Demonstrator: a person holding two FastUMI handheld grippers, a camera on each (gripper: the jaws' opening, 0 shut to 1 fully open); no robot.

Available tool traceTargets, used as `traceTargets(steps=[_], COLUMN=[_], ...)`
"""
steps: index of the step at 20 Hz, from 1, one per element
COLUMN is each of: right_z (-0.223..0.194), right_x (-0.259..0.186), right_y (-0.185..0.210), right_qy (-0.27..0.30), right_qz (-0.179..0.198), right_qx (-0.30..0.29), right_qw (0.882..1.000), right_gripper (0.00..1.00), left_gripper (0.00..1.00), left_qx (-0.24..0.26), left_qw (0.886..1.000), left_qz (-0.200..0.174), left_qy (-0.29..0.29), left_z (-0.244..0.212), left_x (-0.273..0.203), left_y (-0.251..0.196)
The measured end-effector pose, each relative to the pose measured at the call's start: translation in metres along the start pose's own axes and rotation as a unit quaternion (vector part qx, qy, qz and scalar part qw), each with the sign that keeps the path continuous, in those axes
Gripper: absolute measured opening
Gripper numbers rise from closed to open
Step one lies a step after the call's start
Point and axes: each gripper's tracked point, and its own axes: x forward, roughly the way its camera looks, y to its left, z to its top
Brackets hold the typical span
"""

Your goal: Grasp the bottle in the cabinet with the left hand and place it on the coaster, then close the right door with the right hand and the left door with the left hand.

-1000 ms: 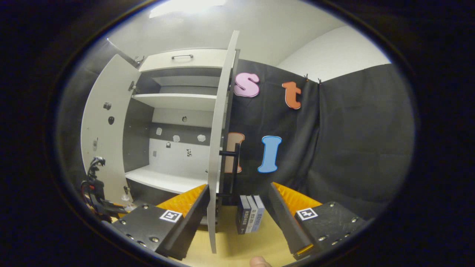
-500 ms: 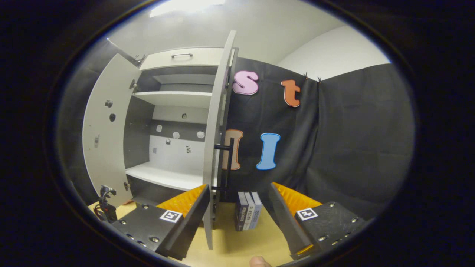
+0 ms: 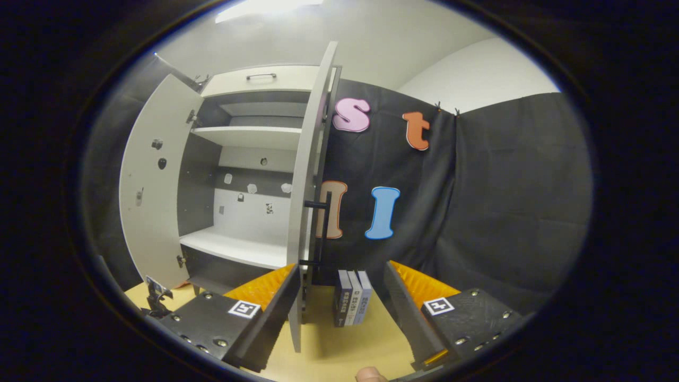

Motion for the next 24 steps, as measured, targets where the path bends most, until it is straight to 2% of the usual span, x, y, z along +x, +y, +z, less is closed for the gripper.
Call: traceTargets(steps=[3,6,7,8,12,16,17,18,19,21,22,24], right_z=[-0.002,-0.003,-0.004,-0.005,-0.005,-0.009,-0.009,-0.009,-0.009,-0.009,-0.010,-0.011], right_x=[0.002,0.003,0.004,0.004,0.006,0.008,0.008,0.008,0.009,0.009,0.009,0.011], right_y=[0.005,0.009,0.010,0.012,0.017,0.021,0.021,0.022,0.022,0.023,0.022,0.020], right_qy=[0.003,0.004,0.004,0.004,0.005,0.008,0.008,0.008,0.008,0.008,0.008,0.007], right_qz=[0.011,0.019,0.022,0.026,0.036,0.043,0.043,0.044,0.044,0.044,0.044,0.042], right_qx=[-0.004,-0.007,-0.007,-0.007,-0.006,-0.003,-0.003,-0.002,-0.001,0.001,0.003,0.004], right_qw=[1.000,1.000,1.000,1.000,0.999,0.999,0.999,0.999,0.999,0.999,0.999,0.999], right_gripper=[0.94,0.94,0.96,0.94,0.94,0.94,0.96,0.96,0.94,0.96,0.96,0.94], left_gripper=[0.82,0.83,0.83,0.83,0.83,0.82,0.86,0.82,0.82,0.82,0.86,0.82], left_qx=[0.014,0.024,0.029,0.031,0.039,0.051,0.053,0.056,0.061,0.074,0.081,0.091], left_qw=[1.000,1.000,0.999,0.999,0.999,0.999,0.998,0.998,0.998,0.997,0.996,0.995], left_qz=[0.004,0.015,0.018,0.015,0.017,0.018,0.017,0.017,0.019,0.025,0.027,0.027], left_qy=[0.001,0.003,0.004,0.005,0.008,-0.003,-0.006,-0.010,-0.014,-0.024,-0.030,-0.040], left_z=[-0.003,-0.007,-0.008,-0.009,-0.008,0.004,0.008,0.012,0.016,0.027,0.033,0.044], left_x=[-0.004,-0.009,-0.010,-0.012,-0.021,-0.032,-0.034,-0.036,-0.038,-0.043,-0.046,-0.053], left_y=[-0.004,-0.004,-0.004,-0.008,-0.011,-0.015,-0.016,-0.018,-0.018,-0.018,-0.019,-0.023])
